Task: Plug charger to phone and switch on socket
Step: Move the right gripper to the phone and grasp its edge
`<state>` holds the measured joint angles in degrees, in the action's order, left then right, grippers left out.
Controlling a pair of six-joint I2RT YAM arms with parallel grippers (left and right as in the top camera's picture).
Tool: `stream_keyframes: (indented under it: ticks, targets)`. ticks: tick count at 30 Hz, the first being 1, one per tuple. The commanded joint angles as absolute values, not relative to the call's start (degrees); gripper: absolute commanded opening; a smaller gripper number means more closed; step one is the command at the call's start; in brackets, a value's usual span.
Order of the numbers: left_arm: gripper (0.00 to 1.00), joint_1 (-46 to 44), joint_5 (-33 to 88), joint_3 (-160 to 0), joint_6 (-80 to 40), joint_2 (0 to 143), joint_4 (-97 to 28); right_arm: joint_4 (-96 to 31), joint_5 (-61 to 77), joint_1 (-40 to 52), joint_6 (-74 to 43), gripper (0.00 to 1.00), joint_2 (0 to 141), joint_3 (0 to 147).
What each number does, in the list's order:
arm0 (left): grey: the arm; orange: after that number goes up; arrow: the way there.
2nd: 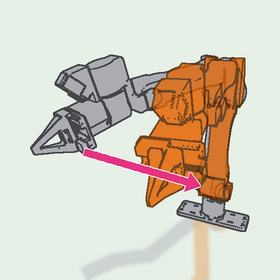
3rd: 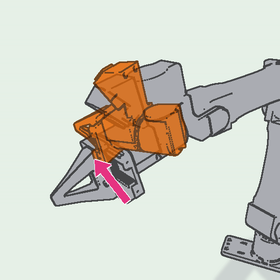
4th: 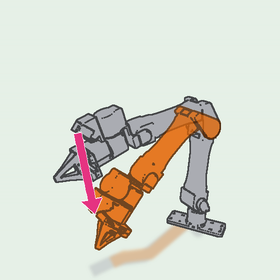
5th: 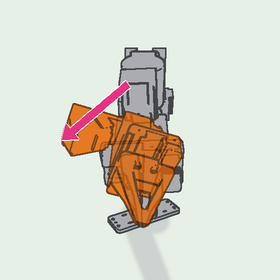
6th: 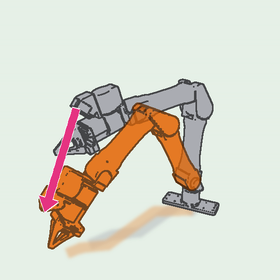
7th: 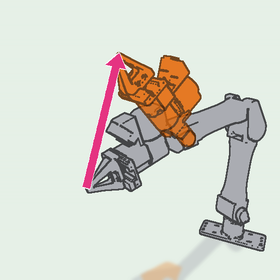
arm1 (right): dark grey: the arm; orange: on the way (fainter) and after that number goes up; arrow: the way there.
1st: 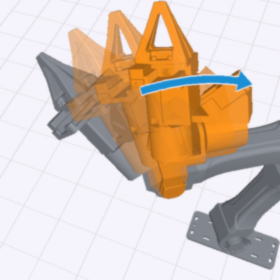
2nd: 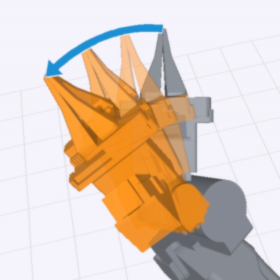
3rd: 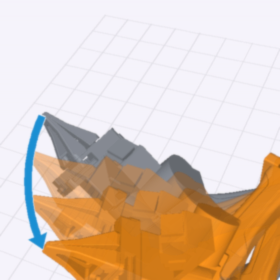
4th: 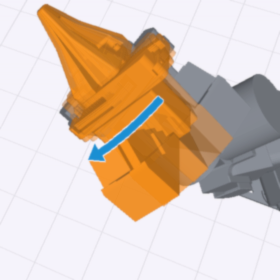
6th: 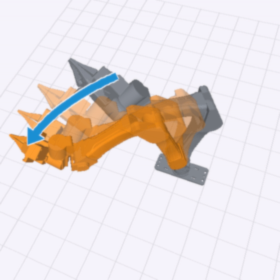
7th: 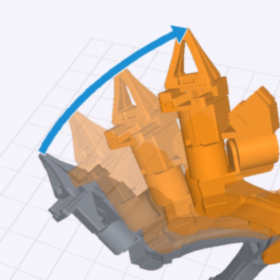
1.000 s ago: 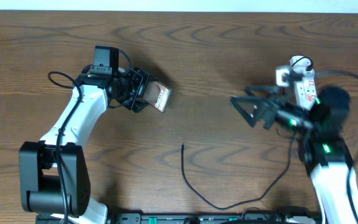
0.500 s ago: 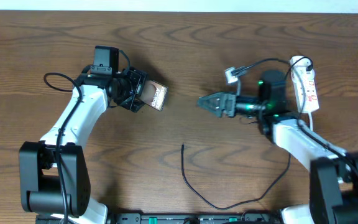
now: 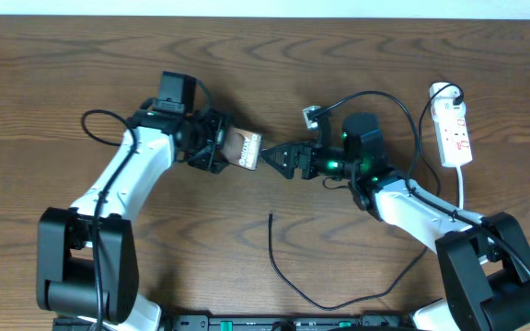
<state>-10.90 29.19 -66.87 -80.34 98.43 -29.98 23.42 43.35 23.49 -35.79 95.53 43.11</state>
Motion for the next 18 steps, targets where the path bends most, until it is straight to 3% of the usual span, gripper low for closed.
stream_keyframes:
  ticks: [1, 13, 18]
  targets:
    - [0.07, -13.56, 28.86, -67.31, -83.44, 96.77, -29.67, 23.40, 38.39, 25.15, -36.23, 0.95, 95.81, 43.83]
    - [0.07, -20.03, 28.95, -67.31, -87.39, 96.77, -28.53, 23.35, 36.93, 25.61, -36.40, 0.83, 95.81, 43.81]
    - [0.07, -22.04, 29.36, -67.31, -87.99, 96.77, -27.05, 22.76, 36.49, 25.61, -36.40, 0.72, 95.81, 43.81]
